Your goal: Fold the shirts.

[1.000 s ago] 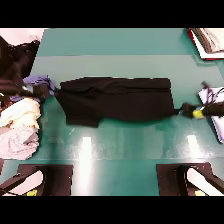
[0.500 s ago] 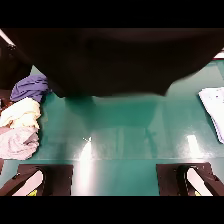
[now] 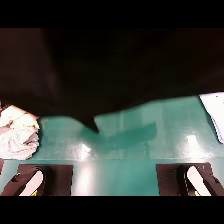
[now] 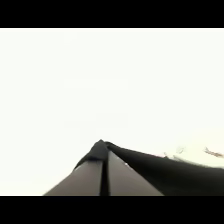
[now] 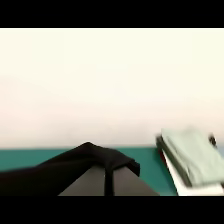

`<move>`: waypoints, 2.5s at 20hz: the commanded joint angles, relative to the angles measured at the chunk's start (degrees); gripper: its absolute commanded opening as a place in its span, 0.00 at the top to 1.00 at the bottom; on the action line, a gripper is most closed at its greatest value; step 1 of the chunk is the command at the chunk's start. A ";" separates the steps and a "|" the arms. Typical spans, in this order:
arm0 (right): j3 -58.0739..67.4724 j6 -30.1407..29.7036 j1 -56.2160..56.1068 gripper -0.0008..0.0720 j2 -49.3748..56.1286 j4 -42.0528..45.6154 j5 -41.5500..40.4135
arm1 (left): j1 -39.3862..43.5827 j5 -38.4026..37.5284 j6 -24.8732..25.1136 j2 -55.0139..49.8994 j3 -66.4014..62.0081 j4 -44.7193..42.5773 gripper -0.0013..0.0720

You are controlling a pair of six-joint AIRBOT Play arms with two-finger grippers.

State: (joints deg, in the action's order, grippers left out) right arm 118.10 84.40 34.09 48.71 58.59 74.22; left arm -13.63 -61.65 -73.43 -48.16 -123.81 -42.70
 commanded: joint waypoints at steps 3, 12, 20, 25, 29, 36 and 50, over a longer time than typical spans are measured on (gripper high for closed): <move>-2.71 6.67 2.45 0.96 10.69 2.93 19.15 | -0.04 -1.84 -0.20 -1.33 14.32 -3.58 0.95; -19.41 7.08 -13.27 0.96 33.05 16.59 24.59 | 0.04 -19.32 -1.86 -26.84 26.93 -3.13 0.95; -20.35 7.06 -22.62 0.96 44.09 16.52 -3.76 | 6.45 3.41 5.03 -40.87 28.63 -3.63 0.95; -20.37 7.06 -25.55 0.96 44.54 16.65 -15.21 | 8.28 14.64 4.81 -43.82 28.63 -7.76 0.95; -20.37 7.13 -26.58 0.97 44.57 17.68 -10.34 | 8.17 7.87 3.13 -45.94 28.65 -18.12 0.95; -29.97 7.10 -31.23 0.97 44.52 20.96 0.26 | 8.17 -6.71 1.11 -46.71 29.24 -33.14 0.95; -31.54 4.85 -32.96 0.44 43.10 20.44 8.41 | 8.11 -21.09 -7.48 -46.38 29.24 -38.36 0.32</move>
State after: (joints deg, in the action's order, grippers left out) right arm 84.18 91.02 0.23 92.79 79.20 77.01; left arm -5.43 -77.69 -78.65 -94.76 -94.56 -79.64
